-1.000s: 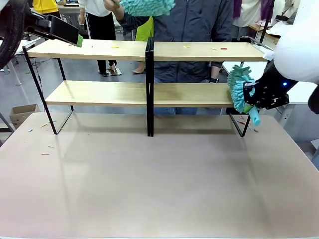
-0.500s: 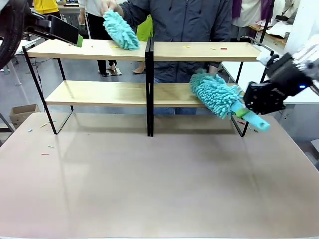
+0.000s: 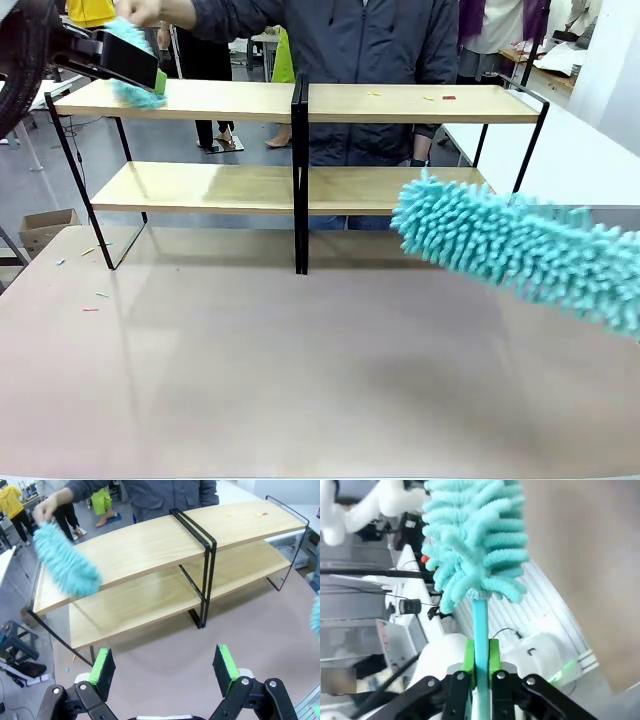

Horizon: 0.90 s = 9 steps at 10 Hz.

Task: Clean the shelves.
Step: Clean a randomly selected level of the Shelf with the Duster.

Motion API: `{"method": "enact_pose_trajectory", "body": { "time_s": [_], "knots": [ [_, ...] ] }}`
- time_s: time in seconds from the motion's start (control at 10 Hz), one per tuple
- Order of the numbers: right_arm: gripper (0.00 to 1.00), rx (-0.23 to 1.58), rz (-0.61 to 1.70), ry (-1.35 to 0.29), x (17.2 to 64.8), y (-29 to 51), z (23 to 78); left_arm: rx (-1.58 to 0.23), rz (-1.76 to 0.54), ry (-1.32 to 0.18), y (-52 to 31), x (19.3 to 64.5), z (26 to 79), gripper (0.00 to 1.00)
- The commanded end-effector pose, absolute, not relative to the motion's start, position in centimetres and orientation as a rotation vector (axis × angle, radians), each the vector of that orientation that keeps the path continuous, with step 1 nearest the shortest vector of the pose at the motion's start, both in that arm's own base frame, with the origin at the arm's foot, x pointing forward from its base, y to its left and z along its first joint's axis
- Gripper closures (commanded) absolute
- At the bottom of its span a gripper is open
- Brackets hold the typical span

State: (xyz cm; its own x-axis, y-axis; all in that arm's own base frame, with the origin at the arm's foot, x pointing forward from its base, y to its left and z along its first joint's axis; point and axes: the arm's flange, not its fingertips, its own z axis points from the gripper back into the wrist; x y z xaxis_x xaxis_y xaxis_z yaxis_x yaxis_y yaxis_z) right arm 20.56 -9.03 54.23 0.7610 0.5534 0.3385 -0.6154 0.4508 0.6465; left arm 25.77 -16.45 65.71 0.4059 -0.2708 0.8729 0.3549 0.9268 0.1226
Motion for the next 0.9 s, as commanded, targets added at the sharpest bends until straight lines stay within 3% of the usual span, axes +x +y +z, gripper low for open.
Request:
{"method": "enact_pose_trajectory", "body": {
  "time_s": [0.0, 0.2, 0.4, 0.6, 0.7, 0.8],
  "knots": [
    [0.87, 0.847, 0.747, -0.552, 20.0, -10.1, 56.0, -0.087, -0.395, -1.085, -16.3, 25.8, 65.8, 0.0],
    [0.87, 0.896, 0.592, -1.033, 20.4, -10.7, 58.0, -0.087, -0.395, -1.085, -16.3, 25.8, 65.8, 0.0],
    [0.87, 0.931, 0.337, -1.23, 21.5, -12.3, 57.2, -0.087, -0.395, -1.085, -16.3, 25.8, 65.8, 0.0],
    [0.87, 0.858, 0.145, -1.203, 22.7, -12.9, 55.3, -0.087, -0.395, -1.085, -16.3, 25.8, 65.8, 0.0],
    [0.87, 0.973, 0.283, -0.992, 21.2, -15.0, 58.1, -0.087, -0.395, -1.085, -16.3, 25.8, 65.8, 0.0],
    [0.87, 0.973, 0.283, -0.992, 21.2, -15.0, 58.1, -0.087, -0.395, -1.085, -16.3, 25.8, 65.8, 0.0]
  ]
}}
